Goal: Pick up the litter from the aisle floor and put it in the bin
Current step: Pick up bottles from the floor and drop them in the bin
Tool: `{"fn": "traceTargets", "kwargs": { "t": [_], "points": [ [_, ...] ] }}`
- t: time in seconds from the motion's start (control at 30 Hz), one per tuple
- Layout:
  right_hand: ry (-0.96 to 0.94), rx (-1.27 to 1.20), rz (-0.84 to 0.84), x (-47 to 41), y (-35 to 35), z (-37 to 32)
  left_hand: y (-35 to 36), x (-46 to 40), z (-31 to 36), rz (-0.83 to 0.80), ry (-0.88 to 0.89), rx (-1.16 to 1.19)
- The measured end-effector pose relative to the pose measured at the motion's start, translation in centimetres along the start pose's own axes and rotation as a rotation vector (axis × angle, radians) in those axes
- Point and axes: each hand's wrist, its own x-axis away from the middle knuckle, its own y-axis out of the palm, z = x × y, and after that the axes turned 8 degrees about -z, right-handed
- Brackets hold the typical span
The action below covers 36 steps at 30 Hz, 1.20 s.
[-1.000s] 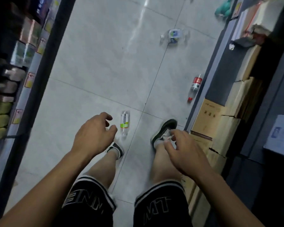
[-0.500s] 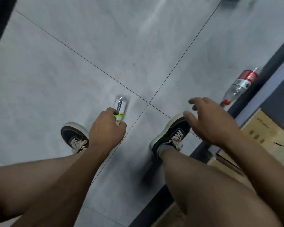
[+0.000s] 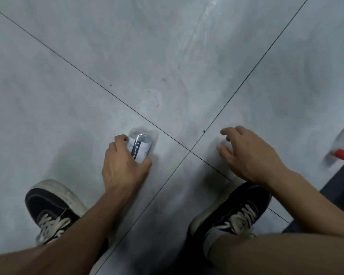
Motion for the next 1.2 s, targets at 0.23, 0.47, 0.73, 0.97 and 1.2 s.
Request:
{"fn": "traceTargets", "kwargs": {
  "t": [0.23,0.47,0.73,0.97,1.2],
  "points": [
    [-0.005,-0.105,0.047,-1.3,0.4,1.3,-2.1,-3.5,6.7,0.096,0.13,0.01],
    [0.16,-0.199,0.28,0.2,-1.9,6.7,-1.1,-3.5,15.9,0.068,0.294,0.129],
    [0.58,-0.333,0.626,2.8,-2.3,13.6,3.2,-0.6,24.0,-0.048,0.516,0.118],
    [0.864,-0.462,0.566,2.8,-1.9,19.5,5.6,0.9,27.5,-0.075,0.584,0.087],
    [0.87,-0.615,0.732,0.5,-2.9,23.9,6.2,0.5,28.8,-0.126,0.599,0.031]
  ]
}}
